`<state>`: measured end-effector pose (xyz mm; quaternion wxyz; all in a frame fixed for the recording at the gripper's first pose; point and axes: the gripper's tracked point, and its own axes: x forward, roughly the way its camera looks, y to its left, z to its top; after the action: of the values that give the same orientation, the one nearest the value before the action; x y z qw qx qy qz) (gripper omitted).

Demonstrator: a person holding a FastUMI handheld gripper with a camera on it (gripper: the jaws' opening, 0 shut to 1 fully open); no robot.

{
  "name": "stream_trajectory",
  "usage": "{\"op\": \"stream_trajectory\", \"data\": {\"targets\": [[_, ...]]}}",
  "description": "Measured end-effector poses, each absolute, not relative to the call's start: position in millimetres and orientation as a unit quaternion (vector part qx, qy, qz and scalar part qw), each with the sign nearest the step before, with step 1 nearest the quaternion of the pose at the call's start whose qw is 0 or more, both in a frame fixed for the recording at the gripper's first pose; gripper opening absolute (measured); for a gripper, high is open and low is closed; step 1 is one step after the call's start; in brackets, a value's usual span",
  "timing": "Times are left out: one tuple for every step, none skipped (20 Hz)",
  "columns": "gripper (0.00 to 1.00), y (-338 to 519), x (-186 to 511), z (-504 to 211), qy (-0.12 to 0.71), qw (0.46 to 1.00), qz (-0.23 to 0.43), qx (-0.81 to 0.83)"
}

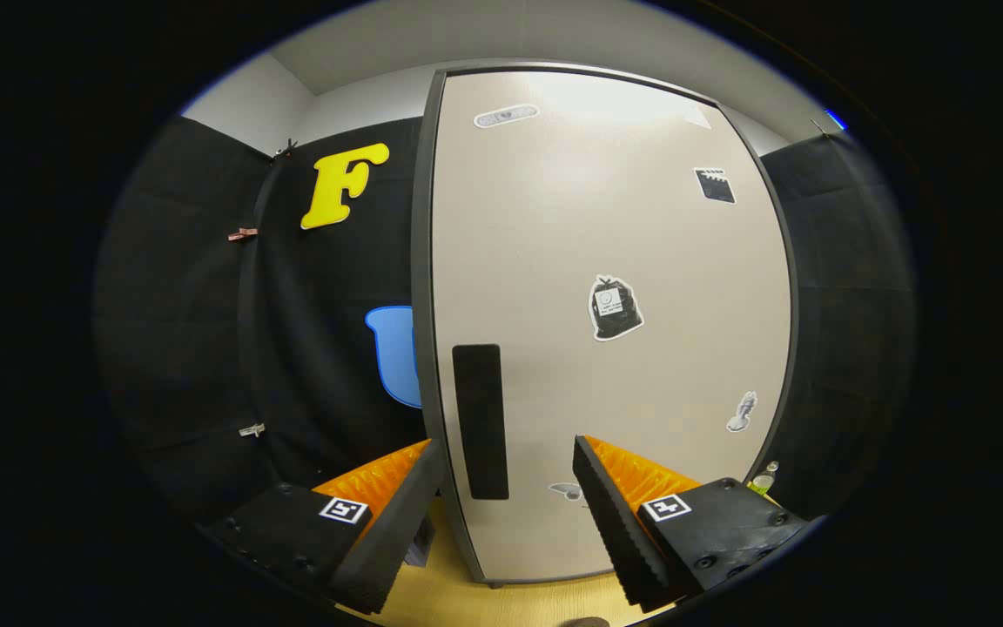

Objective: Open the shoe cabinet door, grab the shoes and put them into the shoe cabinet, then close the shoe cabinet door.

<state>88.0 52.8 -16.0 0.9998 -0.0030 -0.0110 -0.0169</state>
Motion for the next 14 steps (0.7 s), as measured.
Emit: {"op": "stream_trajectory", "data": {"targets": [[0.98,53.6,95.2,-18.3,-0.009,1.000,-0.018,-0.001],[0.98,53.9,102.7,-20.6,-0.007,1.000,-0.020,0.001],[0.97,54.2,108.2,-23.3,-0.005,1.000,-0.022,0.001],[0.97,53.8,113.8,-26.1,-0.003,1.000,-0.025,-0.001],[0.97,54.2,118.2,-29.3,0.001,1.000,-0.027,-0.002],[0.97,54.8,120.9,-31.6,0.003,1.000,-0.028,-0.004],[0.96,55.0,125.2,-33.0,0.005,1.000,-0.031,-0.005],[0.92,55.4,126.8,-33.6,0.005,0.999,-0.033,-0.005],[0.87,55.7,128.2,-33.9,0.004,0.999,-0.036,-0.007],[0.87,56.7,129.9,-34.4,0.003,0.999,-0.038,-0.009],[0.83,56.2,131.3,-34.5,0.002,0.999,-0.042,-0.010],[0.76,55.8,132.9,-36.1,0.004,0.999,-0.045,-0.011],[0.68,55.8,135.0,-37.2,0.006,0.999,-0.049,-0.012],[0.66,55.5,135.6,-38.9,0.009,0.999,-0.052,-0.013]]}}
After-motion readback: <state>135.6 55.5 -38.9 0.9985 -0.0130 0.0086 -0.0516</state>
